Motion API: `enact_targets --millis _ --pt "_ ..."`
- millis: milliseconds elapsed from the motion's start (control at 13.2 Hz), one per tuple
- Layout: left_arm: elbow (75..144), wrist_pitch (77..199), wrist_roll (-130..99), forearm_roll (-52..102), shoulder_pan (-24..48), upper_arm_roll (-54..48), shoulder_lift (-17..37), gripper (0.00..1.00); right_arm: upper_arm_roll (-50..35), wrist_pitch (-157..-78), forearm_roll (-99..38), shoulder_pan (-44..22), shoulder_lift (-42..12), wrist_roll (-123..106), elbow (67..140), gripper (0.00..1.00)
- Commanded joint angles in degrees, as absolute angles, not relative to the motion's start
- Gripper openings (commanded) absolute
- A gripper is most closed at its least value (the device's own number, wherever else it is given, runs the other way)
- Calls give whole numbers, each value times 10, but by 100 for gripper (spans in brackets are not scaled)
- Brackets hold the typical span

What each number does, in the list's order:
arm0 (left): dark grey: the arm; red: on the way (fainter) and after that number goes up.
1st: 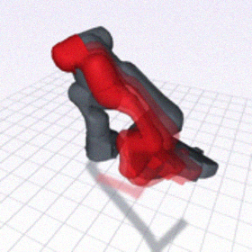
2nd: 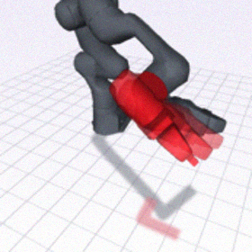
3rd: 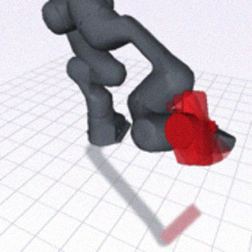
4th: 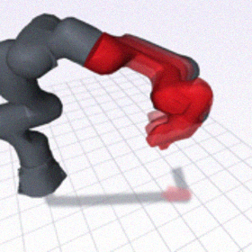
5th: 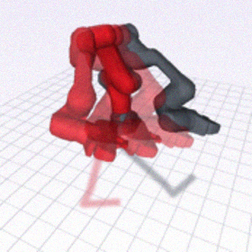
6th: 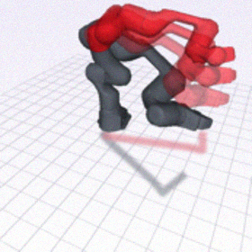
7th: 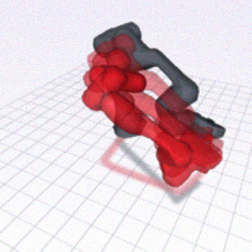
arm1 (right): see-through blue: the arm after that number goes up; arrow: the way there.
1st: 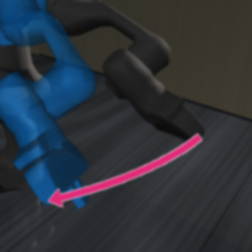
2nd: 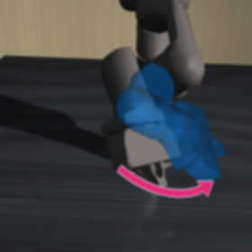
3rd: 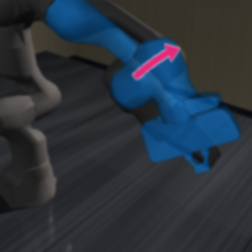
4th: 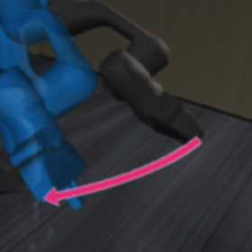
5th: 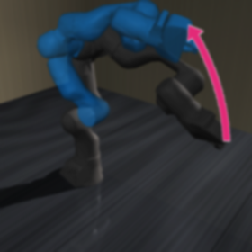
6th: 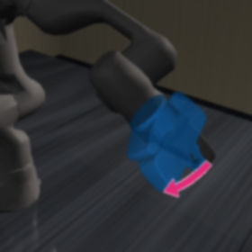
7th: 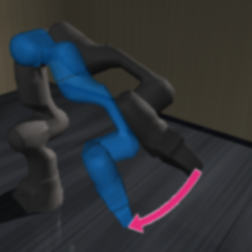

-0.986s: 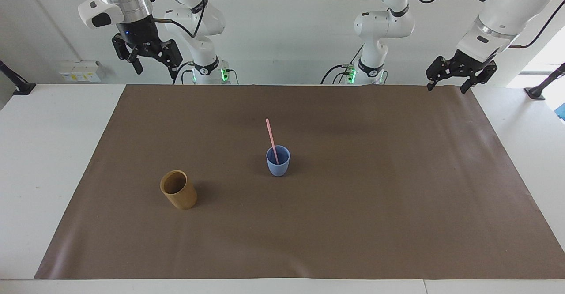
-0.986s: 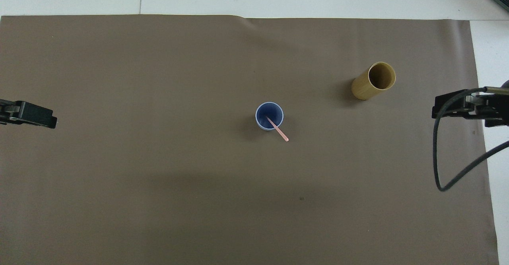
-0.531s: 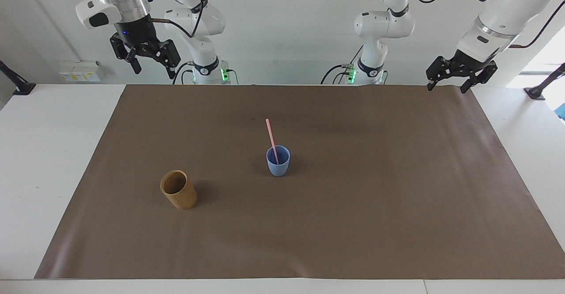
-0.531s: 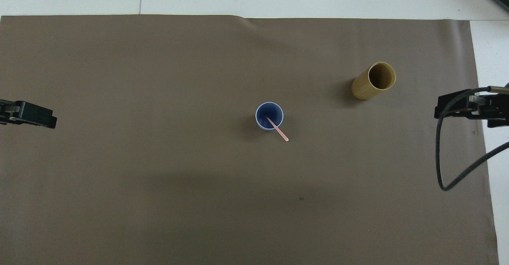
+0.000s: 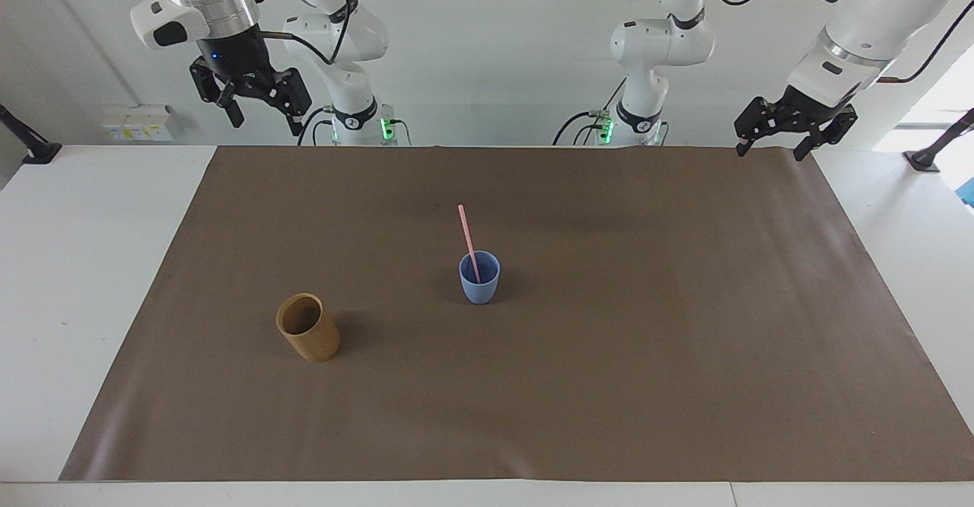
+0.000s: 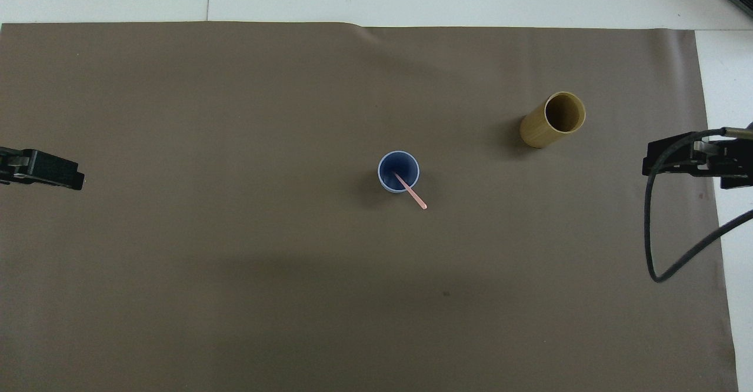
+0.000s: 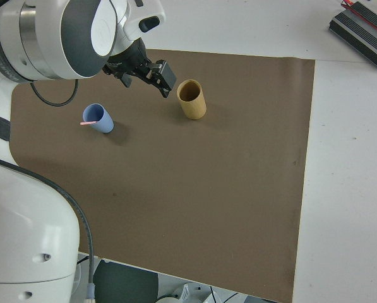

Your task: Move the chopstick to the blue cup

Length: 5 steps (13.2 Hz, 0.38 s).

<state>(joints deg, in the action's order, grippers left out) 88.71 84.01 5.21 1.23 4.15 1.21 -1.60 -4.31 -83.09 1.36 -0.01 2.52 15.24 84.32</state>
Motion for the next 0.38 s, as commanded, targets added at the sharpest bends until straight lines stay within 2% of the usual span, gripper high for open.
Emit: enact_targets --millis 0,303 --pt "889 833 47 14 33 6 -25 100 -46 -822 7 8 30 138 849 100" --pt "889 833 47 14 33 6 -25 100 -46 -821 8 9 36 137 856 100"
